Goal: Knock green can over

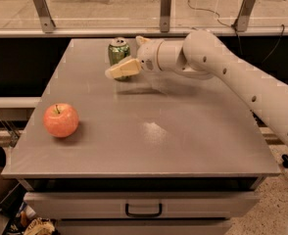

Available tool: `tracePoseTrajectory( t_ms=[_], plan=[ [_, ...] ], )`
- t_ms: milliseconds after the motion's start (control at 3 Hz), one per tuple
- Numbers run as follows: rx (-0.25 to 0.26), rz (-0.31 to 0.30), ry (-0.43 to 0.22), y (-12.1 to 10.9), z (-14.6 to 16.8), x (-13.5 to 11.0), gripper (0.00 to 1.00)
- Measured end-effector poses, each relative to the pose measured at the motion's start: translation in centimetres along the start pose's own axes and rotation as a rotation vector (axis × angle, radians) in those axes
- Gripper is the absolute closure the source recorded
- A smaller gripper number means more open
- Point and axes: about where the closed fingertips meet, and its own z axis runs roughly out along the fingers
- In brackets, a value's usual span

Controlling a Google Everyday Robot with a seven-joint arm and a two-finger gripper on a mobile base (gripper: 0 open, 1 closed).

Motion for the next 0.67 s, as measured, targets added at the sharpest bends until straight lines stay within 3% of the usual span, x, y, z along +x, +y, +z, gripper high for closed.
tracePoseTrajectory(
  t_ms=[333,667],
  plan=[
    [0.005,0.015,-0.02,0.31,0.78,1.14,0.15],
    [0.0,0.014,-0.02,0.49,0.98,1.0,0.38]
  ],
)
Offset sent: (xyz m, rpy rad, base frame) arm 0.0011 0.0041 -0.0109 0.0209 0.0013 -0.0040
